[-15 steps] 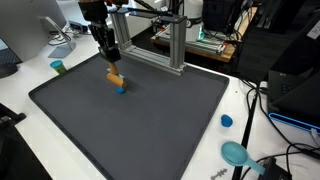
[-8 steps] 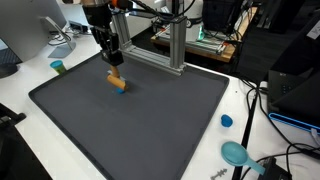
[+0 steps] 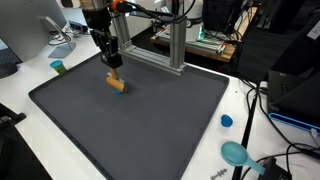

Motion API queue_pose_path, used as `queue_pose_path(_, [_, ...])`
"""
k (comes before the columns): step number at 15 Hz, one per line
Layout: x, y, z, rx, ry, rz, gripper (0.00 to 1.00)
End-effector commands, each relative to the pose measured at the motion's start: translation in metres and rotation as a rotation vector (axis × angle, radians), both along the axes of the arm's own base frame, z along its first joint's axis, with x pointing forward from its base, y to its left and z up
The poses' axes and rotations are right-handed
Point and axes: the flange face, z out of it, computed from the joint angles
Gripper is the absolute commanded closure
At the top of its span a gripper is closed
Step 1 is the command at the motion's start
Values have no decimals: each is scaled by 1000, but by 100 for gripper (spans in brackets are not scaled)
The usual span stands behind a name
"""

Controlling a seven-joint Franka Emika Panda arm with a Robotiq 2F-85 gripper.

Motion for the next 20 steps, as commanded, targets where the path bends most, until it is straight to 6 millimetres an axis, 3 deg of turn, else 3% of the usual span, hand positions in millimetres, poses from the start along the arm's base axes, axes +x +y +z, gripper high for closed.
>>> queue_pose_path(1, [6, -4, -8, 9, 26, -13, 78])
queue_pose_path(13, [19, -9, -35, 50, 102, -8, 78])
queue_pose_path(20, [12, -10, -31, 77, 143, 1, 78])
